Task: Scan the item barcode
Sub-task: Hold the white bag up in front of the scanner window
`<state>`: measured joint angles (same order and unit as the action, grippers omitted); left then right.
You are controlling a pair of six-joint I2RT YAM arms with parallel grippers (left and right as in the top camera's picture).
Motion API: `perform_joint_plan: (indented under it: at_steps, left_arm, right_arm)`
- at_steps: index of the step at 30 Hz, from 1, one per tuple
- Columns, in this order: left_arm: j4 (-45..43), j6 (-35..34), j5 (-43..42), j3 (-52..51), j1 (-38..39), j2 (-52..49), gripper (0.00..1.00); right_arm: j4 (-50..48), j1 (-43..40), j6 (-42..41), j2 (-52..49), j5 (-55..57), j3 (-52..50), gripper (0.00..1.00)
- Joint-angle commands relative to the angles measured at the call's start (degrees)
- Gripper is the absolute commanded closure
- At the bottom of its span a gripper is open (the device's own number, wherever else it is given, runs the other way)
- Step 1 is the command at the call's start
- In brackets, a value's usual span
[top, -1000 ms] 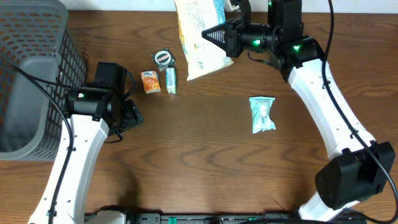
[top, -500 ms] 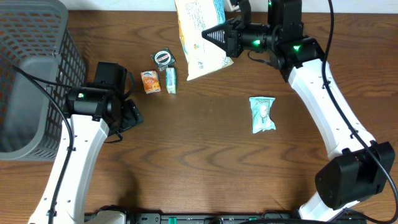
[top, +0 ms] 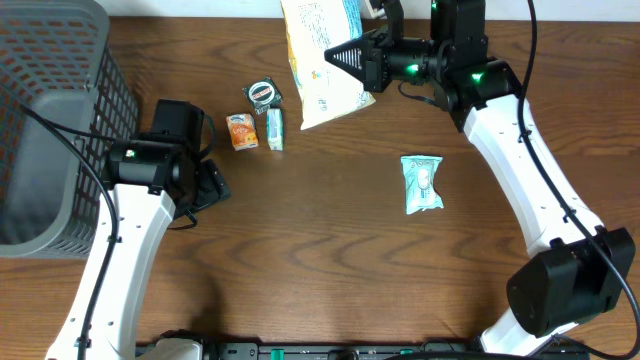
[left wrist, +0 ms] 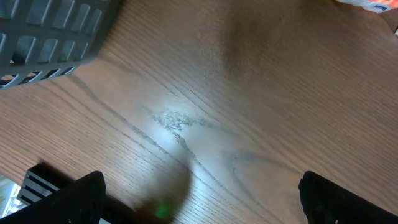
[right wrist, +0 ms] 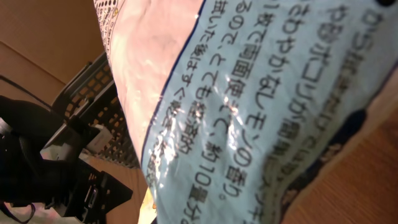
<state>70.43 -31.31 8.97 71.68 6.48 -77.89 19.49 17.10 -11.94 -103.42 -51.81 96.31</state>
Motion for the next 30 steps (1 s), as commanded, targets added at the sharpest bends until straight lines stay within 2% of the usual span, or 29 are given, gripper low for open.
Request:
perform_joint_plan:
  at_steps: [1,30]
  left_arm:
    - [0.2,-0.3,0.5,-0.2,-0.2,-0.1,0.02]
    - [0.2,-0.3,0.5,-0.2,-0.2,-0.1,0.02]
  right_arm:
    - [-0.1,1.0,-0.4,1.5,-0.8,0.4,0.99]
    - [0.7,1.0,-0.4,1.5,-0.8,0.4,0.99]
